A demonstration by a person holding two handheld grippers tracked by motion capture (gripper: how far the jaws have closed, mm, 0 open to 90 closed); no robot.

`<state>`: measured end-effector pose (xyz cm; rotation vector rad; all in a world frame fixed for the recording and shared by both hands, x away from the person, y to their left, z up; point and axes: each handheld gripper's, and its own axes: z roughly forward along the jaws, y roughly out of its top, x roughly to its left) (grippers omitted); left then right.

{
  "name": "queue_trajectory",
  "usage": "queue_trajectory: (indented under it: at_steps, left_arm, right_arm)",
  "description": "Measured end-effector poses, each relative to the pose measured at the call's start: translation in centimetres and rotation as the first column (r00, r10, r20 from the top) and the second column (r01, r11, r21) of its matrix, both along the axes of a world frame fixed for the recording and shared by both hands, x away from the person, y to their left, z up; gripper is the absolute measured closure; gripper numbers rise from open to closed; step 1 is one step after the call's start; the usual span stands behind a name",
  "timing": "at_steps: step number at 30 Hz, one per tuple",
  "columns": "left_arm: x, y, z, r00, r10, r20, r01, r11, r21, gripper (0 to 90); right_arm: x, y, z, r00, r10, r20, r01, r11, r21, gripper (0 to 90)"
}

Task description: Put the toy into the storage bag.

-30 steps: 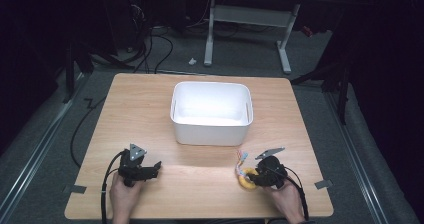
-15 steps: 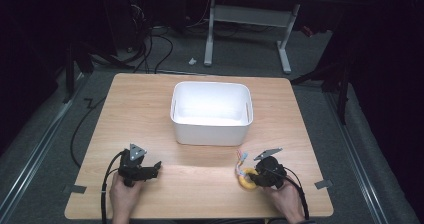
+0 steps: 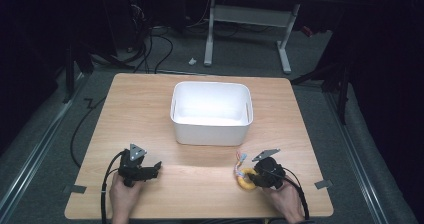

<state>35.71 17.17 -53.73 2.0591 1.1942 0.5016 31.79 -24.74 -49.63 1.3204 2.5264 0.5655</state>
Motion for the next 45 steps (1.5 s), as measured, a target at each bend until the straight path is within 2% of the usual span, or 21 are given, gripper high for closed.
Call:
queue_trajectory:
  at_steps: [5, 10, 26, 36, 40, 43, 45]
  left_arm:
    - [0.0, 0.0, 0.0, 1.0, 0.0, 0.0, 0.0, 1.0, 0.0, 14.9]
    - [0.0, 0.0, 0.0, 1.0, 0.0, 0.0, 0.0, 1.0, -0.001, 14.9]
    - [0.0, 0.0, 0.0, 1.0, -0.001, 0.0, 0.001, 1.0, -0.001, 14.9]
    - [0.0, 0.0, 0.0, 1.0, -0.001, 0.0, 0.001, 1.0, -0.001, 14.9]
    - [0.0, 0.0, 0.0, 1.0, -0.001, 0.0, 0.001, 1.0, -0.001, 14.9]
    - [0.0, 0.0, 0.0, 1.0, -0.001, -0.001, 0.001, 1.0, -0.001, 14.9]
    - [0.0, 0.0, 0.0, 1.0, -0.001, -0.001, 0.001, 1.0, -0.002, 15.0]
  right_arm:
    - [0.0, -0.1, -0.1, 1.0, 0.006, -0.006, -0.006, 1.0, 0.017, 67.1]
    - [0.2, 0.0, 0.3, 0.9999, 0.016, -0.006, -0.016, 1.0, 0.013, 67.2]
    - [0.1, -0.6, 1.1, 0.9999, -0.005, -0.01, 0.005, 1.0, 0.029, 67.3]
    - [0.2, -0.9, 2.6, 0.9996, 0.005, 0.028, -0.006, 0.999, 0.051, 67.3]
    - [0.1, -1.3, 3.2, 0.9992, 0.008, 0.039, -0.011, 0.997, 0.082, 67.3]
    - [0.0, -1.7, 3.8, 0.9987, 0.006, 0.051, -0.01, 0.996, 0.086, 67.3]
    - [0.0, -2.1, 4.1, 0.9987, 0.006, 0.05, -0.012, 0.994, 0.11, 67.3]
